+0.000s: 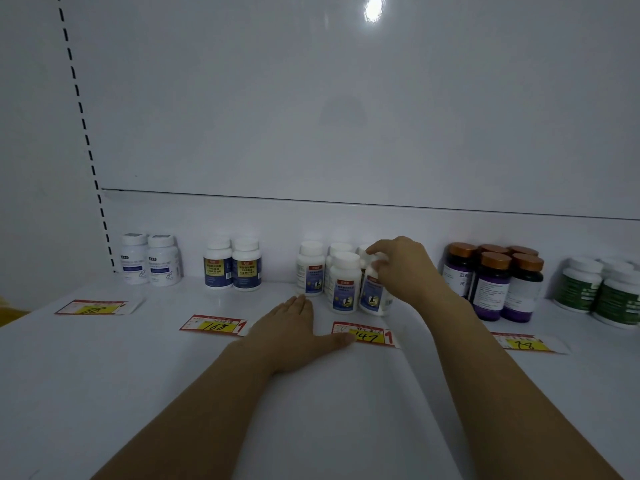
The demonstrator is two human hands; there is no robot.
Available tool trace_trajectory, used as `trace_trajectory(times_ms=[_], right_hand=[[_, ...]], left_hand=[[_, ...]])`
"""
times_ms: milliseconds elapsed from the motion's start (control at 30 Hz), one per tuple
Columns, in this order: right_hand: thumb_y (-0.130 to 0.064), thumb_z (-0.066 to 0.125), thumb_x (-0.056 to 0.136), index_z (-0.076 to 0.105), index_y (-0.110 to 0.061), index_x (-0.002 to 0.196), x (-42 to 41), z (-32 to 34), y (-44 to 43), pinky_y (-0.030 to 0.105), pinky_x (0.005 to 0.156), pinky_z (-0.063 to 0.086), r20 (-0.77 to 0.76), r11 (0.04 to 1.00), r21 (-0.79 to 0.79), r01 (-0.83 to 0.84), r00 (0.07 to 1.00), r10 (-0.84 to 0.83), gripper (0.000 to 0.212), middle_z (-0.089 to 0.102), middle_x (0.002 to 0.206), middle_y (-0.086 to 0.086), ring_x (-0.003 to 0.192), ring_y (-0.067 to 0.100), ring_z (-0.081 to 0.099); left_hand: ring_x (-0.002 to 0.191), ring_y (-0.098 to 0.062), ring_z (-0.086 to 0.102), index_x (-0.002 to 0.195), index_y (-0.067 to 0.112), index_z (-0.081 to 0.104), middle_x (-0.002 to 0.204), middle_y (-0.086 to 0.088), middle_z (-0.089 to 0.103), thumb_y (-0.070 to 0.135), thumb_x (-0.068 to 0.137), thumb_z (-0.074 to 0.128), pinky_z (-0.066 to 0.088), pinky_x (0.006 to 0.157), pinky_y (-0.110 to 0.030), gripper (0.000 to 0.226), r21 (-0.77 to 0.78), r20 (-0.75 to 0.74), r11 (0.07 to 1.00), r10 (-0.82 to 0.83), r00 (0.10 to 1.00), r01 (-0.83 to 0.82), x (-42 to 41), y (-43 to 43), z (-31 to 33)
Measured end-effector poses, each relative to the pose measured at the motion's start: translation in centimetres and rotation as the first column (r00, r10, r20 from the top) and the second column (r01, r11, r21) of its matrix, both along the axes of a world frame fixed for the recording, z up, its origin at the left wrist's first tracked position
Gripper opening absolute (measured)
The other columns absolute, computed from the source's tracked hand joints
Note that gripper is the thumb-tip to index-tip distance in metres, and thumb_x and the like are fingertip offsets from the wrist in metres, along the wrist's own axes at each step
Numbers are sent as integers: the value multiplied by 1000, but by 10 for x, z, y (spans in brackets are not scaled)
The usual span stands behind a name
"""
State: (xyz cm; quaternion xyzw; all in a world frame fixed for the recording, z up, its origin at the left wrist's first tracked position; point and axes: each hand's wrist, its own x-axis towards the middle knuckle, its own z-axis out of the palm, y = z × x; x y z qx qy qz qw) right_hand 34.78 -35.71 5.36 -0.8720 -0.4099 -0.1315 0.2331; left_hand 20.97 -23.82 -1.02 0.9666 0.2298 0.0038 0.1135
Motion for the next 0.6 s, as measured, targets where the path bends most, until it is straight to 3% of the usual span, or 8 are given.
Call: trace_trajectory(times_ms=[133,267,367,500,600], right_hand=[[-17,49,95,58,-12,128,-4,15,-6,31,103,32,78,986,160,-48,996,36,34,56,129,12,120,25,49],[-22,55,94,63,-14,122,-18,24,-7,26,97,39,105,916,365,-168,985,139,30,61,123,4,111,18,55],[-25,58,92,66,-20,116,-27,24,-3,9,82,41,41,835,493,-244,965,258,25,63,114,-7,98,5,54],[-29,60,90,68,-25,111,-30,19,3,8,82,43,-66,812,517,-270,934,352,23,66,111,-11,99,3,59],[-33,61,89,69,-28,108,-29,16,3,13,81,49,-155,790,559,-251,905,397,21,69,104,-11,95,2,63]], left_hand=[[136,-16,34,148,16,22,153,-1,28,83,71,38,32,109,-33,103,-100,219,995,50,974,-29,1,0,5],[131,-9,39,144,28,31,147,9,39,61,77,61,32,98,-22,80,-233,471,968,32,881,90,0,-6,16],[110,0,52,127,35,48,125,16,56,44,78,71,38,86,-6,55,-335,607,910,9,794,246,0,-7,22],[100,-3,63,95,42,56,101,16,66,28,76,75,50,93,-27,30,-459,664,825,71,744,331,1,-4,27],[89,1,67,88,40,59,89,19,68,23,73,78,52,86,-23,30,-470,688,807,80,722,358,0,-2,27]])
